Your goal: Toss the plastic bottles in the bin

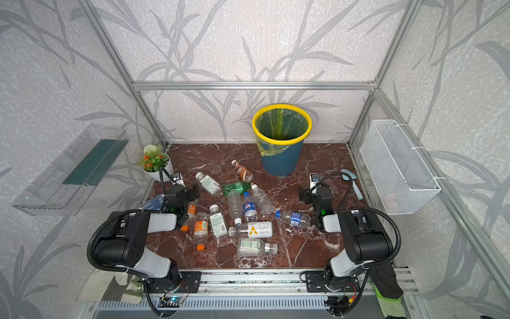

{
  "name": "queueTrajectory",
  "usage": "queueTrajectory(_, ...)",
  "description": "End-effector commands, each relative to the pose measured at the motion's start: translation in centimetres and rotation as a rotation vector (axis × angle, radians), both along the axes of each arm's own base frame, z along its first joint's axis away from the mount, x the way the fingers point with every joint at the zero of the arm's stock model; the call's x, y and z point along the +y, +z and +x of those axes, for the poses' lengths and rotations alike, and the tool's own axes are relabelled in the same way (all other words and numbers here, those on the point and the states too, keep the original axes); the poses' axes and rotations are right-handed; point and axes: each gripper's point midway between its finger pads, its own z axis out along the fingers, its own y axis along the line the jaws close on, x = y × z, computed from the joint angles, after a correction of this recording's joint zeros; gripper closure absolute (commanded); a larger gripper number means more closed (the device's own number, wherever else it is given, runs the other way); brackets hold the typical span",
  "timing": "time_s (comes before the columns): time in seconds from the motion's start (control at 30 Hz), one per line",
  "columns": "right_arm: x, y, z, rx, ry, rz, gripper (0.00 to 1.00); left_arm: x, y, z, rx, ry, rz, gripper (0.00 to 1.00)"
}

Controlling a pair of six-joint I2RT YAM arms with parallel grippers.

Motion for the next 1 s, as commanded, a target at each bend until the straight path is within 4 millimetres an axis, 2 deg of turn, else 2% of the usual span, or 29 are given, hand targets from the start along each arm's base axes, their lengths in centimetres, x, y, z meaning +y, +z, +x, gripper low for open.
queueTrajectory(0.0,0.18,0.74,0.51,-0.031,0.007,-0.004,0.01,0.23,0.75,0.22,-0.021,0.004,0.007,0.01)
queueTrajectory(0.77,0.22,0.78,0.56,-0.031,0.008,-0.002,0.01,0.24,0.77,0.26,-0.022,0.004,0.007,0.01)
queueTrajectory(0.83,0.11,0.78,0.59,-0.027,0.016,0.017,0.01,0.21,0.78,0.26,-0.022,0.004,0.007,0.05)
queueTrajectory(0.87,0.06,0.75,0.55,-0.027,0.016,0.019,0.02,0.25,0.78,0.23,-0.022,0.005,0.007,0.07)
queueTrajectory(0.97,0.00,1.00,0.59,-0.034,0.011,0.017,0.22,0.05,1.60,0.33,-0.045,-0.013,0.020,0.13)
